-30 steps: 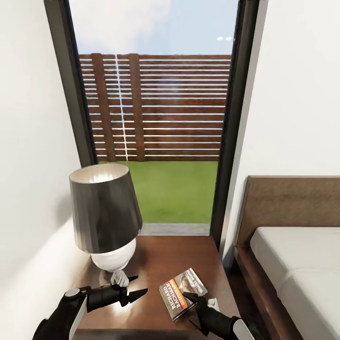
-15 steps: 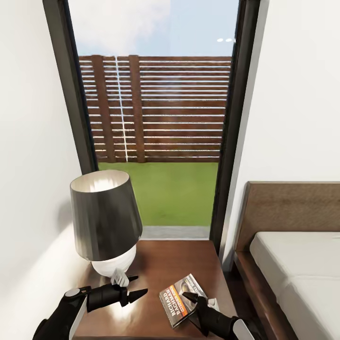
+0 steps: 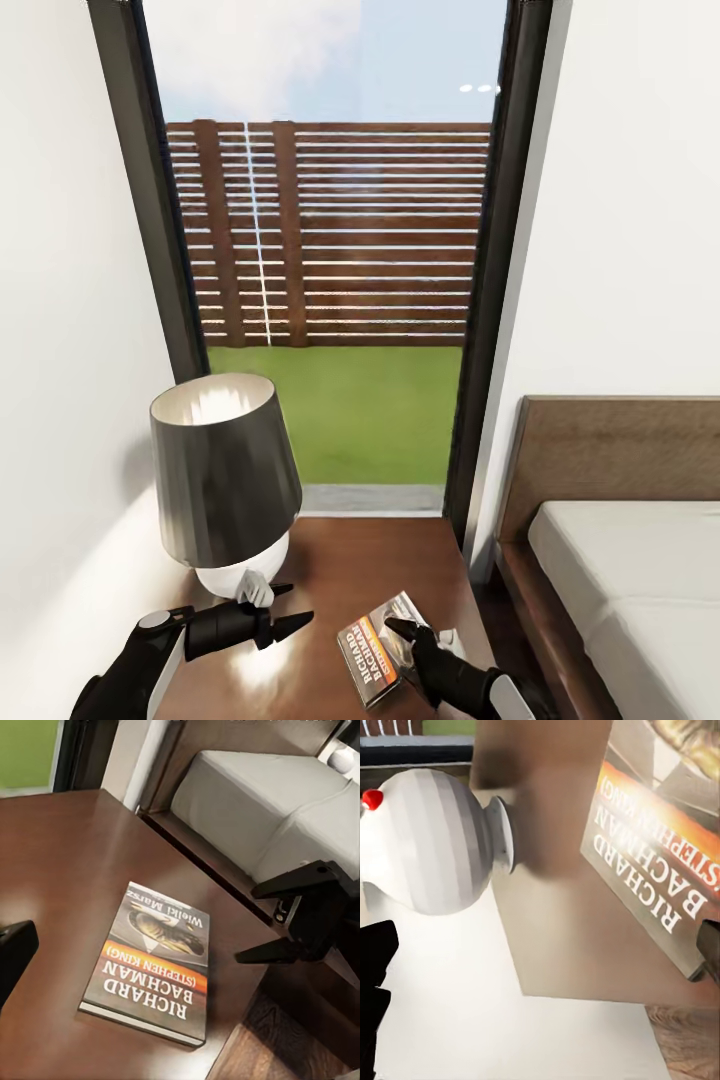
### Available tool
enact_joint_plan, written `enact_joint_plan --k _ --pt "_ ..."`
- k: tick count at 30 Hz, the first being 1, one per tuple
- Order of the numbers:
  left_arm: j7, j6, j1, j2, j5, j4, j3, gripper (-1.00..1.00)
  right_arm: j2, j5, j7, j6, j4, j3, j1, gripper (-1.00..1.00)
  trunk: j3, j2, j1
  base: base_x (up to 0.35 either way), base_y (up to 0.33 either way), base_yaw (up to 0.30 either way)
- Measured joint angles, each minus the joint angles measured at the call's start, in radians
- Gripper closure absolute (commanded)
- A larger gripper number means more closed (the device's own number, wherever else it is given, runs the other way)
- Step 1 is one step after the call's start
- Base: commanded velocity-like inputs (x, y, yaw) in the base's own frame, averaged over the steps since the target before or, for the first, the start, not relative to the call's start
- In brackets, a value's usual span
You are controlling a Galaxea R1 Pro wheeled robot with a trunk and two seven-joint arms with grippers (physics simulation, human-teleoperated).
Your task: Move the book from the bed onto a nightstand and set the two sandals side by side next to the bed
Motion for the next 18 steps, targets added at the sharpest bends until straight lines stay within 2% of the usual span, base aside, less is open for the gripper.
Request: enact_joint_plan --k 2,3,7,10,18 --pt "0.0 0.0 0.0 0.0 0.0 0.0 0.0 -1.0 0.0 0.002 0.0 -0.049 -0.004 0.038 0.0 -1.0 0.006 0.014 -0.008 0.0 0.0 0.0" --pt "0.0 0.0 0.0 0.0 0.0 0.0 -0.001 -1.0 0.0 0.003 0.0 -0.073 -0.005 0.069 0.0 -1.0 0.009 0.021 -0.012 0.0 0.0 0.0" --pt "0.0 0.0 0.0 0.0 0.0 0.0 -0.002 -1.0 -0.001 0.005 0.0 -0.118 -0.007 0.15 0.0 -1.0 0.022 0.049 -0.027 0.0 0.0 0.0" --pt "0.0 0.0 0.0 0.0 0.0 0.001 -0.002 -1.0 -0.001 0.005 0.001 -0.127 -0.009 0.17 0.001 -1.0 0.031 0.07 -0.038 0.0 0.0 0.0" --pt "0.0 0.0 0.0 0.002 0.0 0.002 0.0 -1.0 -0.001 0.018 -0.001 -0.143 -0.023 0.182 0.001 -1.0 0.056 0.126 -0.069 0.0 0.0 0.0"
